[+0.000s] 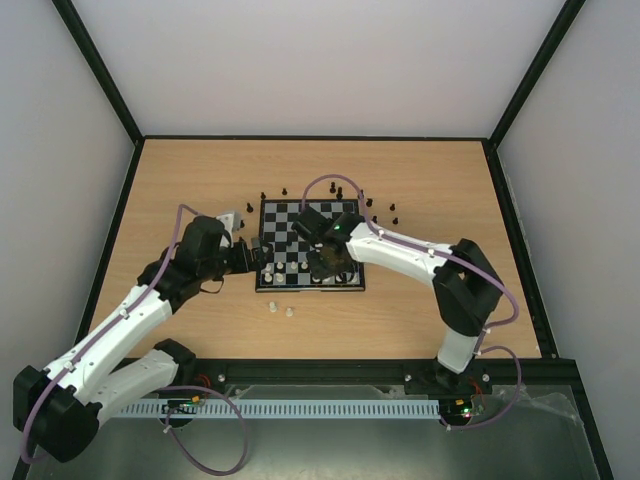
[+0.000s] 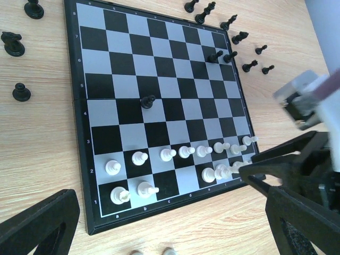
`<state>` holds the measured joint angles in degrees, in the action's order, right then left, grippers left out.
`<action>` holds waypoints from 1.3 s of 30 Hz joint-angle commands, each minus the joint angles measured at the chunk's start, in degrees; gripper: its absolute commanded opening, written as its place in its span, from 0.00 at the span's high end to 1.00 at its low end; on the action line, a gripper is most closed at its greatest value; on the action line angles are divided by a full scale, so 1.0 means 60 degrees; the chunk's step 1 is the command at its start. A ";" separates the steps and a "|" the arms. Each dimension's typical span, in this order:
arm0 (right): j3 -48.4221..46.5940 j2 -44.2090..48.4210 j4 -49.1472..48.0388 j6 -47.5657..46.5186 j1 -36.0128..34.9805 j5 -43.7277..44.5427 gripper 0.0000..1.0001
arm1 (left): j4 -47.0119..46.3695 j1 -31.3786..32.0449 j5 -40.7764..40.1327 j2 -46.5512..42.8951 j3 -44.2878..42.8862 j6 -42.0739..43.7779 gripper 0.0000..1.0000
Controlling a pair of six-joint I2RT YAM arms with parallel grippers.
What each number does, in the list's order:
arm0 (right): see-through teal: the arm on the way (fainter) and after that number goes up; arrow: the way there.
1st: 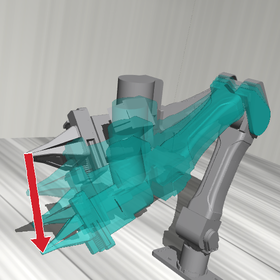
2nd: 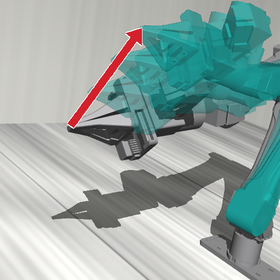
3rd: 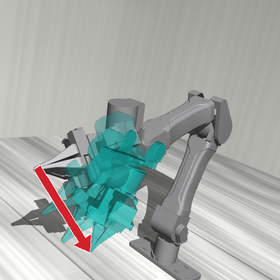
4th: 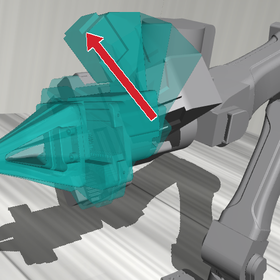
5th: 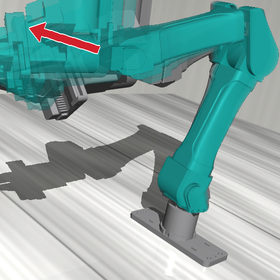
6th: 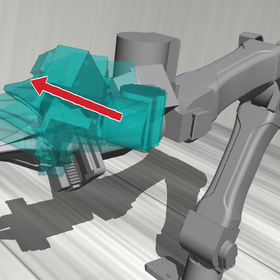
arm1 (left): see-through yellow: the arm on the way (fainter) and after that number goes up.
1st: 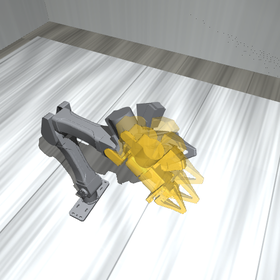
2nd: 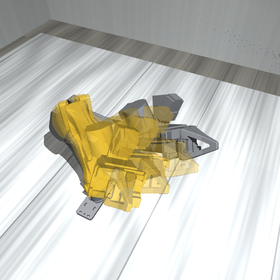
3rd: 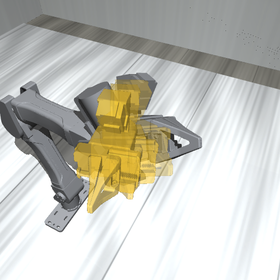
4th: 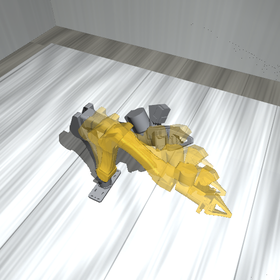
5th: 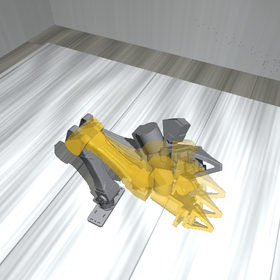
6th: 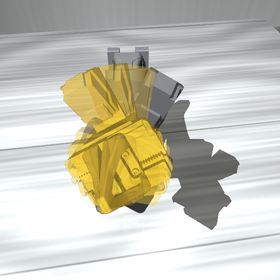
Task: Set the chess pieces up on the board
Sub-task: Place the chess piece on the chessboard, then pick up the chess piece at the center of the board.
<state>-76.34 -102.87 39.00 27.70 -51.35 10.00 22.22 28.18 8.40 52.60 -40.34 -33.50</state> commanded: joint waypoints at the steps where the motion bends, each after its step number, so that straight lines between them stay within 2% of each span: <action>1: -0.0420 0.0896 0.0945 0.0148 -0.0281 -0.0134 0.72 | -0.0066 -0.0083 0.0135 -0.0055 -0.0231 0.0121 0.01; 8: -0.0669 0.0895 0.0741 0.0143 -0.1539 -0.0836 0.71 | 0.0051 -0.0133 -0.0067 -0.0256 -0.0220 0.0047 0.01; 17: -0.0786 -0.0004 0.0218 0.0259 -0.2462 -0.1414 0.70 | 0.0584 -0.0288 -0.0596 -0.1139 -0.0216 -0.0250 0.01; 25: -0.0728 -0.0815 -0.0116 0.0319 -0.2647 -0.1501 0.70 | 0.1206 -0.0300 -0.1285 -0.2237 -0.0387 -0.0579 0.01; 34: -0.0933 -0.1483 -0.0249 0.0233 -0.2647 -0.1372 0.71 | 0.1422 -0.0303 -0.1305 -0.2323 -0.0520 -0.0522 0.01; 39: -0.1013 -0.1723 -0.0346 0.0187 -0.2593 -0.1344 0.79 | 0.1448 -0.0303 -0.1314 -0.2361 -0.0561 -0.0503 0.01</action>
<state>-80.93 -111.50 35.94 28.91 -66.78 1.54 29.61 26.70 1.21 38.98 -42.09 -36.47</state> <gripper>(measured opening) 0.228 0.992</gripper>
